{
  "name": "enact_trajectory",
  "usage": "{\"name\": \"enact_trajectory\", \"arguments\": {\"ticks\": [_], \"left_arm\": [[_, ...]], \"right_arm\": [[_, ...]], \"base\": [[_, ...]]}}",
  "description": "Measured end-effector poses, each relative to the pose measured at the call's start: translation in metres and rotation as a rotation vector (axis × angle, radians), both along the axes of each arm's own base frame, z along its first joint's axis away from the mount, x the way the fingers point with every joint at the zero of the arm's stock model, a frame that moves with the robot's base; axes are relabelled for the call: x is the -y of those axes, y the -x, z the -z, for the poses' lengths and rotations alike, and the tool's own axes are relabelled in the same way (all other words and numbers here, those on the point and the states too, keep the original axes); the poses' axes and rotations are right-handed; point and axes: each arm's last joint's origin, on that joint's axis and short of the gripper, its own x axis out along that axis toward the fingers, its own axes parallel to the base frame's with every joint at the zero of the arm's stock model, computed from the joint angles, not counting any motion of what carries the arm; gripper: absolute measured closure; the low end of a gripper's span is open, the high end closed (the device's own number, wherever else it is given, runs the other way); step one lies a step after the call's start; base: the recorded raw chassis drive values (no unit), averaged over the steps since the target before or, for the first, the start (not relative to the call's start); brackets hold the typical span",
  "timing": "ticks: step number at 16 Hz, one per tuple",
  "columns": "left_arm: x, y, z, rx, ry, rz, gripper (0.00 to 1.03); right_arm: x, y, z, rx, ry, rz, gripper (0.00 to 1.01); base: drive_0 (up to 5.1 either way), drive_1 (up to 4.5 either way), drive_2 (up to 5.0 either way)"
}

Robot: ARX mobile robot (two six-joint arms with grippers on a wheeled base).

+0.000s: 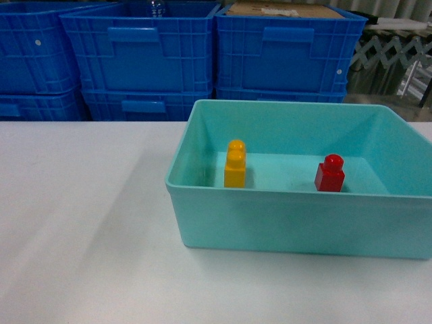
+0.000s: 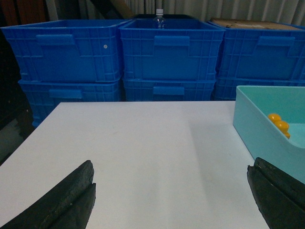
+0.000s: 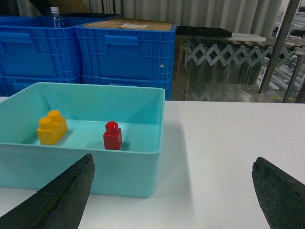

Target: Pick red block from blue box to shelf

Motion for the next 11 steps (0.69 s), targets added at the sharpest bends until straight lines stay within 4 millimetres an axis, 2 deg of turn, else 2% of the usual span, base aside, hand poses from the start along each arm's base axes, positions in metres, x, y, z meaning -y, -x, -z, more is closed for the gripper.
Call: {"name": "enact_trajectory", "arguments": {"ticks": [4, 11], "left_arm": [[0.000, 0.000, 0.000, 0.000, 0.000, 0.000, 0.05], [0.000, 0.000, 0.000, 0.000, 0.000, 0.000, 0.05]], "right_arm": [[0.009, -0.005, -0.001, -0.009, 0.030, 0.018, 0.03], [0.010, -0.015, 0.001, -0.038, 0.037, 0.002, 0.03]], "base": [[0.0, 0.00, 0.0], [0.0, 0.00, 0.0]]}}
